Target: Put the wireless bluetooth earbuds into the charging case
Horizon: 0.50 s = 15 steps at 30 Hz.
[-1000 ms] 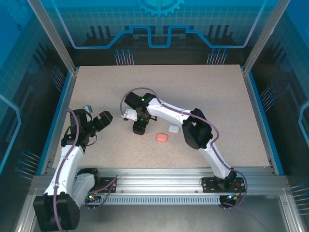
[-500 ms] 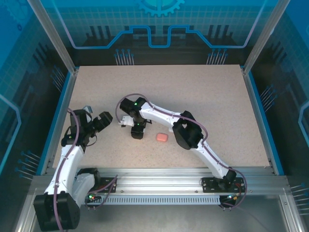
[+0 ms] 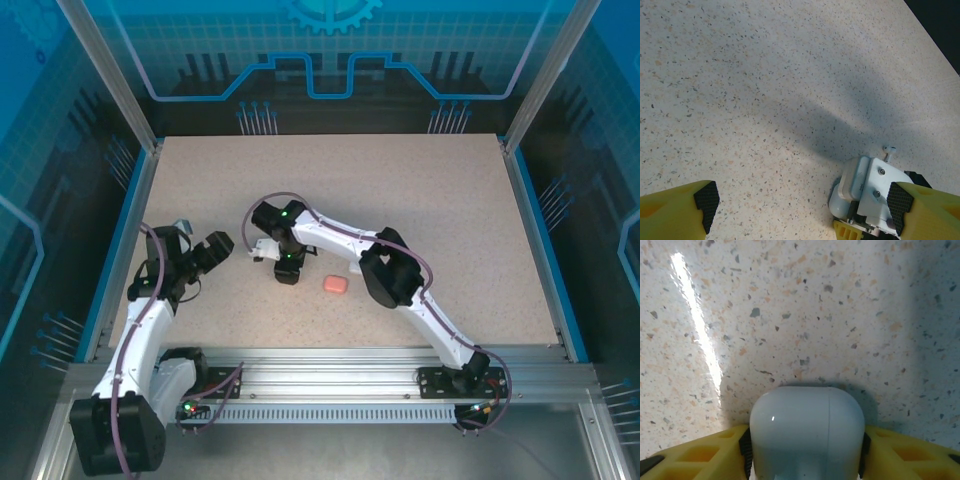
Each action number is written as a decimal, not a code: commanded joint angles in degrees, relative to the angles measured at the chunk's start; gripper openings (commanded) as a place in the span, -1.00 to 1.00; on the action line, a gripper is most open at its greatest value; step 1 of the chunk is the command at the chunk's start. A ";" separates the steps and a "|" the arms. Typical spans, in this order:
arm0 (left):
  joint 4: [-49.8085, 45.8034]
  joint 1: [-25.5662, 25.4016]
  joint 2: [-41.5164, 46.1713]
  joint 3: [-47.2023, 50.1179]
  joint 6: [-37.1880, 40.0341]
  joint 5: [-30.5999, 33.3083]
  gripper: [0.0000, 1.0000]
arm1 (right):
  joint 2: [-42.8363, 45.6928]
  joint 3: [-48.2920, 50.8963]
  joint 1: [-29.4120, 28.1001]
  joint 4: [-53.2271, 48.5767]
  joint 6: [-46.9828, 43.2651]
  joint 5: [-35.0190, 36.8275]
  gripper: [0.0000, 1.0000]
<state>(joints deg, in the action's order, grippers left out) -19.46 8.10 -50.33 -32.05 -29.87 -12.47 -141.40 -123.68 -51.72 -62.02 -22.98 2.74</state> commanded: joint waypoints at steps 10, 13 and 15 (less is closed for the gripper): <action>-0.26 0.58 -0.41 -0.55 0.92 -3.06 0.81 | 1.80 5.73 1.91 -3.61 1.40 -1.33 0.00; 0.44 0.54 -0.57 -0.43 1.28 -4.66 0.81 | 2.65 6.70 1.96 -1.62 1.63 -2.22 -0.12; 0.96 0.52 -0.57 -0.47 1.48 -6.14 0.80 | 4.26 8.16 2.07 0.68 1.80 -2.28 -0.18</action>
<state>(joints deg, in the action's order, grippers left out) -19.16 8.10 -50.65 -32.05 -29.78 -15.27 -138.32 -118.45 -50.65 -58.70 -22.26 1.02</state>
